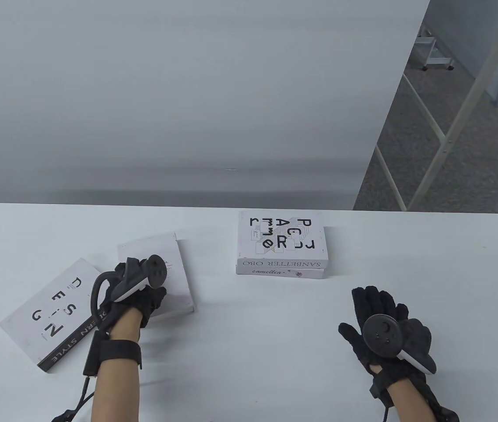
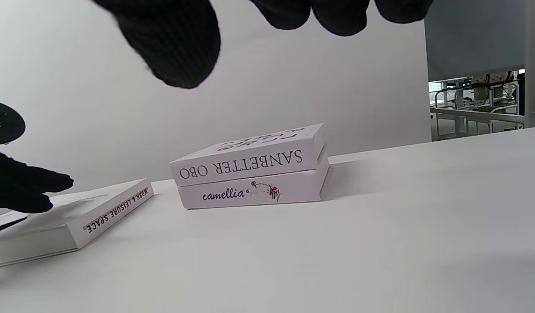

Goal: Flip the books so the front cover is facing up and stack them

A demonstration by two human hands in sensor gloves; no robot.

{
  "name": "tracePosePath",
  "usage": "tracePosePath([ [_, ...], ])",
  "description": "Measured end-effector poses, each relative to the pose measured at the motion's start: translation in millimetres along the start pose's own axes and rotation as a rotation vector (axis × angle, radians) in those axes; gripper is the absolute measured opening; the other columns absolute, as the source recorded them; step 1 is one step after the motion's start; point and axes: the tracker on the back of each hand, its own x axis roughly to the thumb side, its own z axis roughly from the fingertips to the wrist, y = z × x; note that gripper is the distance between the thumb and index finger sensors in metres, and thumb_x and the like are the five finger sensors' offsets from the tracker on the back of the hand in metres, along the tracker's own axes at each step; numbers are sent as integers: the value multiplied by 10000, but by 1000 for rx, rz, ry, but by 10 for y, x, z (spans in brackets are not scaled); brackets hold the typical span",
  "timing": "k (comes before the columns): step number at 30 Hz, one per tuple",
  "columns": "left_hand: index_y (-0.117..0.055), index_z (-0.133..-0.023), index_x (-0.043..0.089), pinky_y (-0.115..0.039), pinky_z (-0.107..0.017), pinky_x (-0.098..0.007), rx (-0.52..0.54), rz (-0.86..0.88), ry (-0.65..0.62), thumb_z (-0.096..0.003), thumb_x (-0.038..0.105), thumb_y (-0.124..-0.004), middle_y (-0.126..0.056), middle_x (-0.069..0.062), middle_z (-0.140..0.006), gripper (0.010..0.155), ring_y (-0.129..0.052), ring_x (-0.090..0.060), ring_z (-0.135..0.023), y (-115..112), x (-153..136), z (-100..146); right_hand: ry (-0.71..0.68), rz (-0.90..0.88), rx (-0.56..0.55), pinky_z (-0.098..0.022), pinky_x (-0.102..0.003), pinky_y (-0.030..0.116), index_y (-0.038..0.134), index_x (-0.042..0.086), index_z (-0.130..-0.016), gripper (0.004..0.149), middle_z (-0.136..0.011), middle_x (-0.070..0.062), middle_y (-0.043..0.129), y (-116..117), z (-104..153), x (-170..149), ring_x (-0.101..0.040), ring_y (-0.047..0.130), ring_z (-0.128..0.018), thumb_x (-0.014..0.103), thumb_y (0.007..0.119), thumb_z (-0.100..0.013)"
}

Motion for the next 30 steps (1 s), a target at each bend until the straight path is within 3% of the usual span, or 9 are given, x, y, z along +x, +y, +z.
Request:
tracePosePath([
  [6, -541, -1048, 96, -659, -660, -614, 6, -109, 49, -459, 478, -749, -562, -215, -1073, 732, -661, -526, -965, -39, -92, -119, -8, -17, -15, -582, -828, 328, 385, 19, -1107, 791, -1096, -398, 382, -90, 19, 20, -692, 399, -943, 442, 750, -548],
  [14, -534, -1054, 118, -633, -684, -593, 23, 66, -71, -453, 459, -771, -543, -198, -1083, 731, -633, -522, -976, -7, 22, -199, 6, -41, 10, -579, -831, 318, 395, 17, -1108, 790, -1097, -400, 380, -102, -12, -48, -694, 393, -943, 454, 744, -550],
  [18, -542, -1048, 142, -695, -666, -547, -21, 44, -64, -457, 417, -759, -552, -184, -1075, 686, -678, -499, -955, -57, 67, -271, 13, -36, 21, -578, -831, 319, 398, 18, -1108, 787, -1097, -400, 380, -85, -2, -73, -694, 393, -943, 456, 741, -551],
  [21, -565, -1040, 144, -680, -659, -551, -52, 121, -65, -462, 367, -757, -530, -183, -1071, 649, -627, -506, -955, -85, 46, -292, 14, -47, 25, -577, -832, 318, 401, 19, -1107, 786, -1096, -402, 383, -83, 0, -76, -694, 393, -943, 458, 740, -550],
  [27, -646, -999, 181, -749, -628, -509, -25, -52, -80, -454, 373, -761, -649, -146, -1022, 589, -757, -450, -906, -42, 175, -229, 13, -45, 39, -575, -832, 318, 401, 18, -1107, 785, -1096, -400, 381, -61, -14, -72, -695, 393, -941, 457, 739, -551],
  [30, -673, -980, 191, -763, -618, -503, -39, -35, -91, -443, 375, -787, -674, -134, -1005, 579, -781, -441, -890, -28, 240, -170, 4, -47, 35, -576, -831, 320, 405, 20, -1106, 780, -1095, -400, 388, -51, -15, -59, -693, 396, -941, 458, 736, -552],
])
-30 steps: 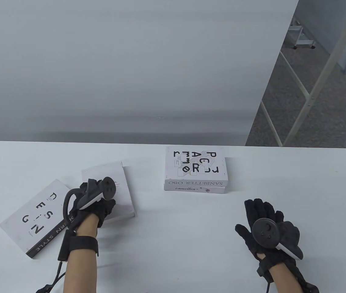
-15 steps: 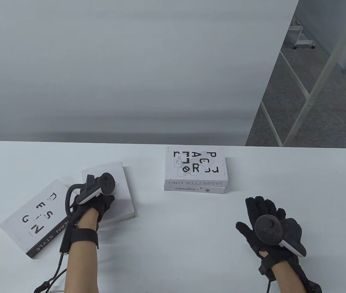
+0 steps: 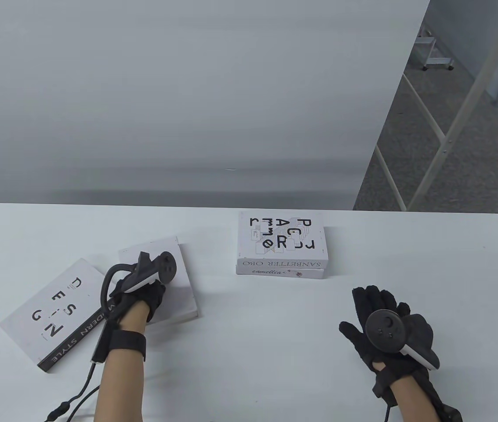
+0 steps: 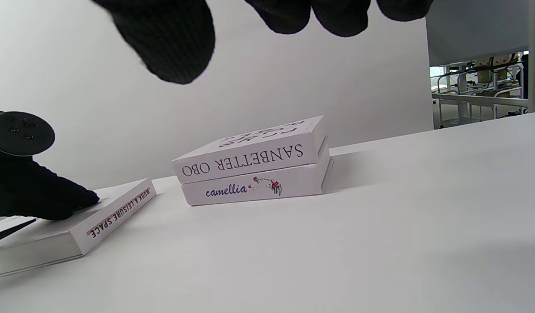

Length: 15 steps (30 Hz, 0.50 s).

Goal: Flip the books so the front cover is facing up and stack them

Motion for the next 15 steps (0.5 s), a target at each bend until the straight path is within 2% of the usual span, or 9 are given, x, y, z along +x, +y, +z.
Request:
tracePosePath([
  [7, -702, -952, 224, -775, -610, -493, -5, -5, -70, -426, 378, -823, -694, -99, -988, 562, -791, -416, -886, -16, 209, 202, -10, -3, 6, -576, -830, 322, 410, 20, -1105, 777, -1094, -399, 396, 17, -3, 18, -691, 402, -940, 457, 735, -552],
  [12, -710, -944, 227, -808, -590, -475, -13, -123, -119, -422, 387, -826, -719, -94, -974, 558, -842, -399, -863, -25, 445, 404, -8, -14, 20, -576, -828, 328, 411, 19, -1105, 774, -1093, -399, 399, 30, 5, 24, -692, 402, -939, 457, 732, -553],
  [15, -716, -939, 230, -822, -577, -463, -22, -128, -155, -418, 388, -836, -727, -90, -968, 558, -858, -392, -849, -32, 585, 525, -9, -19, 32, -575, -828, 327, 412, 21, -1105, 772, -1093, -399, 399, 47, 2, 36, -693, 403, -938, 456, 731, -553],
])
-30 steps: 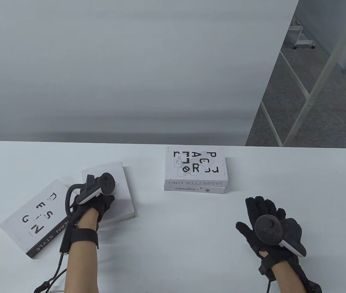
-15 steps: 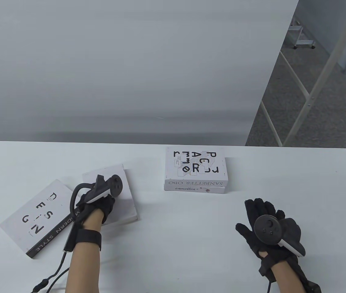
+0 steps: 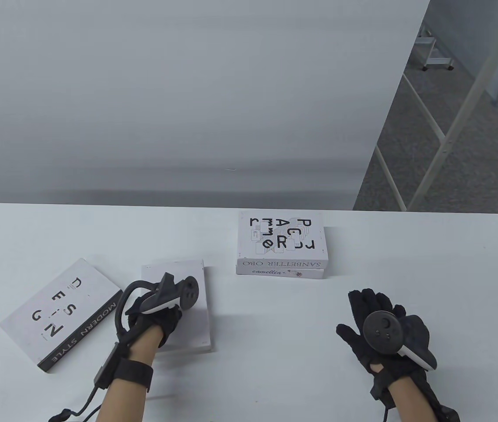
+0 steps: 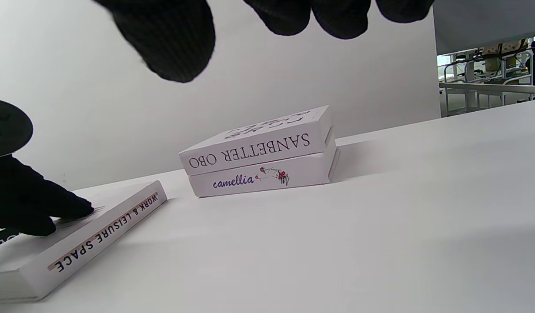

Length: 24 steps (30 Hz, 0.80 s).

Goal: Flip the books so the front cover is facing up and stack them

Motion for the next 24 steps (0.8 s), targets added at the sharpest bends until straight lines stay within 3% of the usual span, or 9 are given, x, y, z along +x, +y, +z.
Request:
tracePosePath([
  [6, -727, -925, 239, -875, -513, -396, -21, -76, -81, -408, 406, -855, -753, -80, -940, 559, -928, -332, -768, 59, 419, 136, -7, 15, 13, -574, -828, 329, 412, 20, -1104, 771, -1092, -400, 401, 36, 0, 38, -692, 405, -938, 458, 728, -554],
  [14, -704, -954, 195, -878, -504, -392, 25, -182, -194, -427, 402, -819, -740, -122, -949, 578, -939, -335, -754, 111, 1081, 276, -6, 32, 49, -574, -827, 330, 414, 20, -1103, 767, -1091, -399, 405, 133, -1, 56, -690, 408, -938, 457, 725, -554],
  [24, -711, -956, 193, -880, -493, -391, 61, -188, -301, -428, 434, -813, -749, -127, -948, 590, -950, -339, -736, 209, 1672, 359, 10, 52, 116, -574, -825, 333, 414, 23, -1103, 765, -1091, -397, 406, 334, -51, 20, -689, 413, -936, 456, 722, -554],
])
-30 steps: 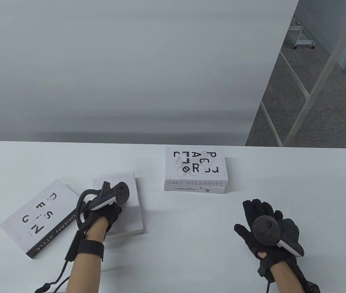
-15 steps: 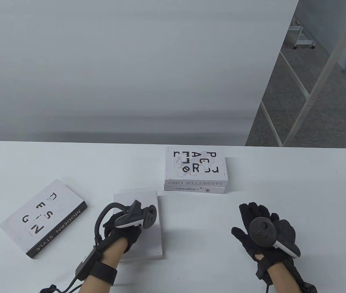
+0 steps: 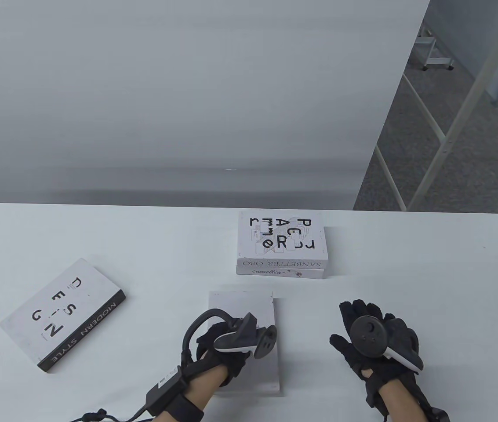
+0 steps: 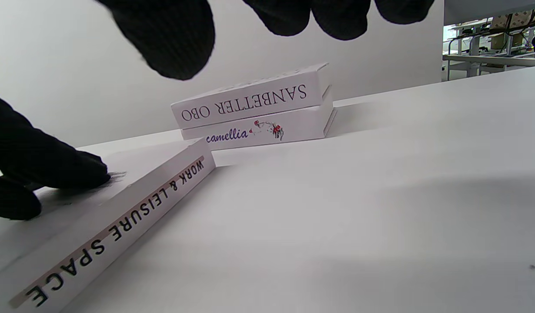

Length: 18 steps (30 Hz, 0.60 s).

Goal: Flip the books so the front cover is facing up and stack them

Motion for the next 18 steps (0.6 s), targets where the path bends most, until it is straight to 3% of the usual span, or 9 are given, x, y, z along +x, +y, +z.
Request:
tracePosePath([
  [12, -726, -951, 205, -892, -473, -377, 86, 1, -63, -427, 456, -814, -776, -112, -940, 588, -964, -327, -720, 97, 402, 30, -30, 16, 81, -580, -806, 380, 427, 21, -1096, 759, -1081, -394, 436, 284, -72, 61, -674, 455, -930, 461, 717, -551],
  [16, -711, -963, 205, -882, -500, -378, 117, 25, -55, -419, 502, -814, -771, -108, -953, 628, -953, -317, -754, 87, 383, 73, -68, -25, 78, -593, -752, 484, 452, 24, -1085, 745, -1066, -382, 484, 381, -96, 111, -649, 536, -913, 460, 723, -544],
  [18, -702, -969, 195, -879, -506, -381, 148, 58, -19, -414, 521, -814, -766, -118, -956, 654, -949, -321, -760, 65, 287, 129, -75, -23, 91, -602, -663, 593, 481, 10, -1069, 738, -1025, -388, 559, 423, -117, 130, -595, 669, -875, 466, 723, -541],
])
